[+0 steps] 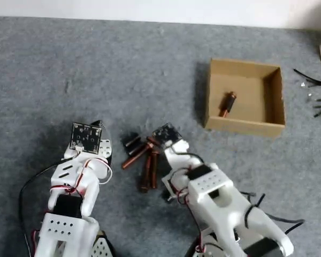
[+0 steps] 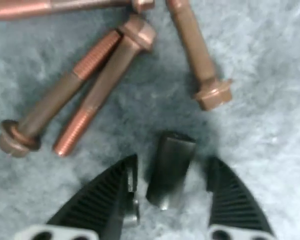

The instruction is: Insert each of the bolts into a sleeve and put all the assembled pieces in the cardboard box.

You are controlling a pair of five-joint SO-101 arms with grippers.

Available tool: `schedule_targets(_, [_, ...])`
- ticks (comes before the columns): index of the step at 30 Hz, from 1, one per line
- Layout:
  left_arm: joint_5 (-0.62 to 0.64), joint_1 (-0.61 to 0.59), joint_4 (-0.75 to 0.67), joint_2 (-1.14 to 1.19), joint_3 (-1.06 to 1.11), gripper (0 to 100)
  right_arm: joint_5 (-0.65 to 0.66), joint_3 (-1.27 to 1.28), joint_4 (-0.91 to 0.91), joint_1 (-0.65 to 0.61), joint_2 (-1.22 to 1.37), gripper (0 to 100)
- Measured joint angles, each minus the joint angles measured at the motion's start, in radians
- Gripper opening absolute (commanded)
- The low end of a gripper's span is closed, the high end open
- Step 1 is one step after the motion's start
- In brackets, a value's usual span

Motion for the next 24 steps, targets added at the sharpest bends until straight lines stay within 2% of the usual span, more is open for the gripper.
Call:
schedule_targets(9, [0.0, 0.0, 0.0, 0.0, 0.0, 1, 0.029, -0.021, 0.002, 0.025, 0.005, 0.5])
schedule_targets(14, [-0.034, 0.008, 0.017, 0.0, 0.0, 1, 0.043, 0.054, 0.011, 0.046, -0.166, 0.5])
schedule_targets(20, [-0.094, 0.089, 0.066, 0.002, 0.0, 1, 0.043, 0.178, 0.012, 0.052, -0.419, 0.5])
schedule_targets(24, [-0.095, 0.094, 0.066, 0.104, -0.046, 1, 0.049, 0.218, 0.012, 0.052, -0.519, 0.5])
